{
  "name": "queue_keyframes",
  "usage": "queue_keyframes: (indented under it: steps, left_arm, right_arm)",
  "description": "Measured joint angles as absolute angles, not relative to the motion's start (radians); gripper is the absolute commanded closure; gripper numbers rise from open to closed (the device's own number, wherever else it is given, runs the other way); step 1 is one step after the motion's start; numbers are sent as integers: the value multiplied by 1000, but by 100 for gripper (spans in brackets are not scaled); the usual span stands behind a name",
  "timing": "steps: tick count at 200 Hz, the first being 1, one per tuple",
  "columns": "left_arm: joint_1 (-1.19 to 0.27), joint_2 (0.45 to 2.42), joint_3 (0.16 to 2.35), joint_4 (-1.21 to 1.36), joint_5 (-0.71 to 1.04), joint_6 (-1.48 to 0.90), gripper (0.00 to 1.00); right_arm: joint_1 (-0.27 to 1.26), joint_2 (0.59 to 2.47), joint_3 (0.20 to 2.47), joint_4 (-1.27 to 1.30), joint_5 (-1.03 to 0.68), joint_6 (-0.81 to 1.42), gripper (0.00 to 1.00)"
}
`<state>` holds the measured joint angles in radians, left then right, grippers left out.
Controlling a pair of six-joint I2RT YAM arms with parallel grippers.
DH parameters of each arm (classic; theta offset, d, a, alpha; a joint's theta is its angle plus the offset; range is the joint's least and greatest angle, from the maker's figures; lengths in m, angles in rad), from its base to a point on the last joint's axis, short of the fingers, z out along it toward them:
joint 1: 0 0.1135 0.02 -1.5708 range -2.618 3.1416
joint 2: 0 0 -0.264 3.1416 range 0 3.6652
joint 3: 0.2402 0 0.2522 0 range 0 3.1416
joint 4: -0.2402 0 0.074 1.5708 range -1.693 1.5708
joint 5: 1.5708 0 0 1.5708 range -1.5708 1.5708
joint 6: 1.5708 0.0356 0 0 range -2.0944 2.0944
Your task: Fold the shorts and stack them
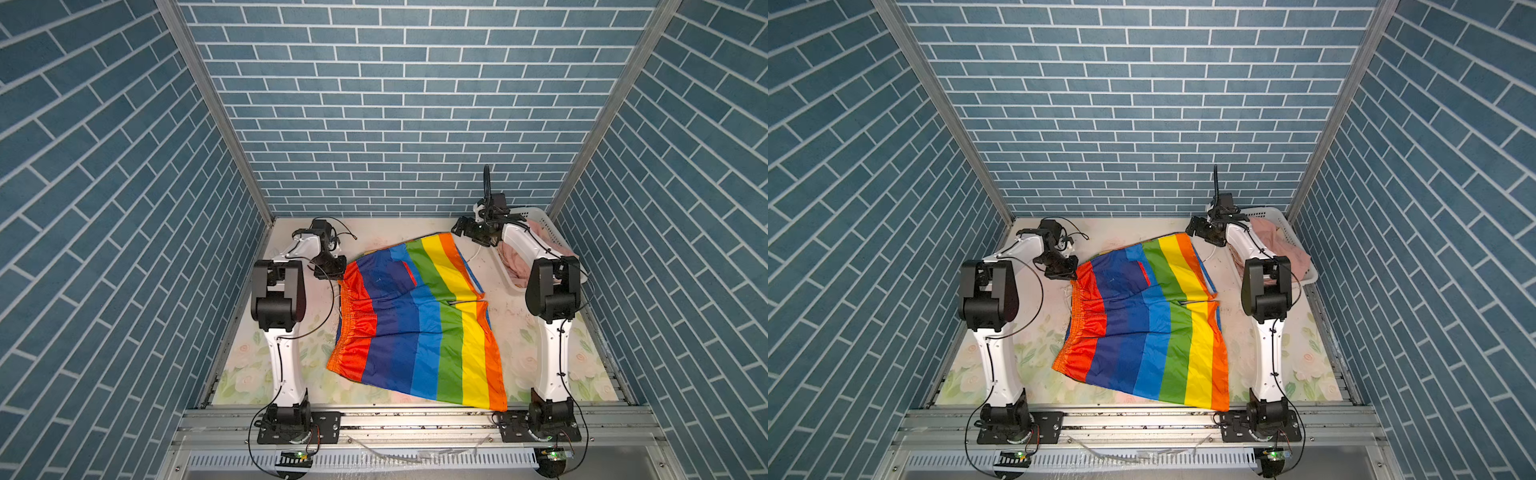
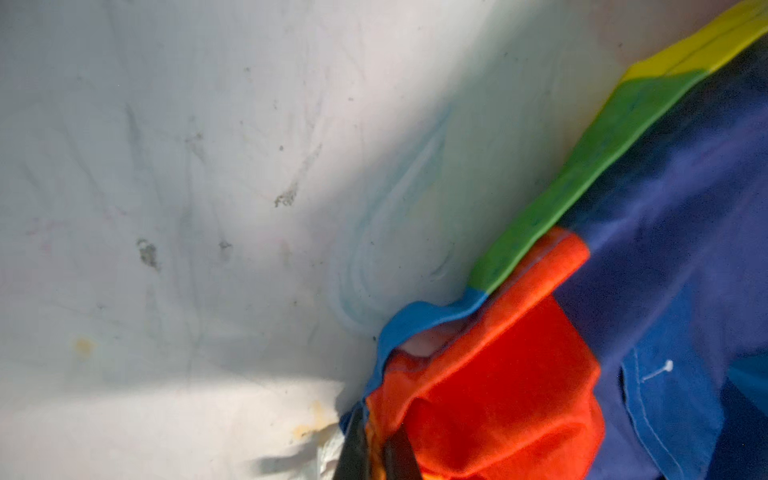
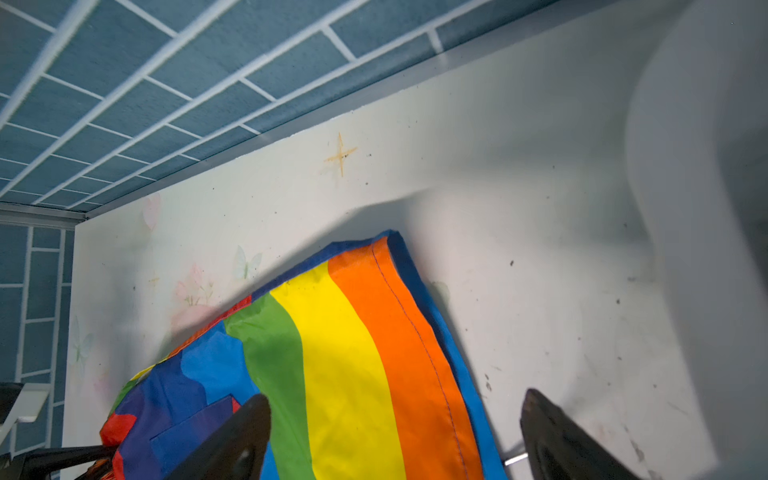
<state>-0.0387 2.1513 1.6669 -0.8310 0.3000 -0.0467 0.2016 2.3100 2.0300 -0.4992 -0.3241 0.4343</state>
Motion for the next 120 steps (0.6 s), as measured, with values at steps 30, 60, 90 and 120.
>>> queue_keyframes:
  steps: [30,60,90,120]
  left_arm:
    - [-39,2135,1667,-831,280,-38,100]
    - [-39,2135,1667,-833,256,-30,100]
    - [-39,2135,1669,-834,242,-25,100]
    - [-39,2140,1693,-842,229,-18,100]
  right_arm:
    - [204,2438,2187,-490,-353,402,5]
    - [204,2577,2328,-484,-383,386,2]
    - [202,2682,2423,-464,-422,375,1]
    - [202,2728,2481,-440,-478,374,2]
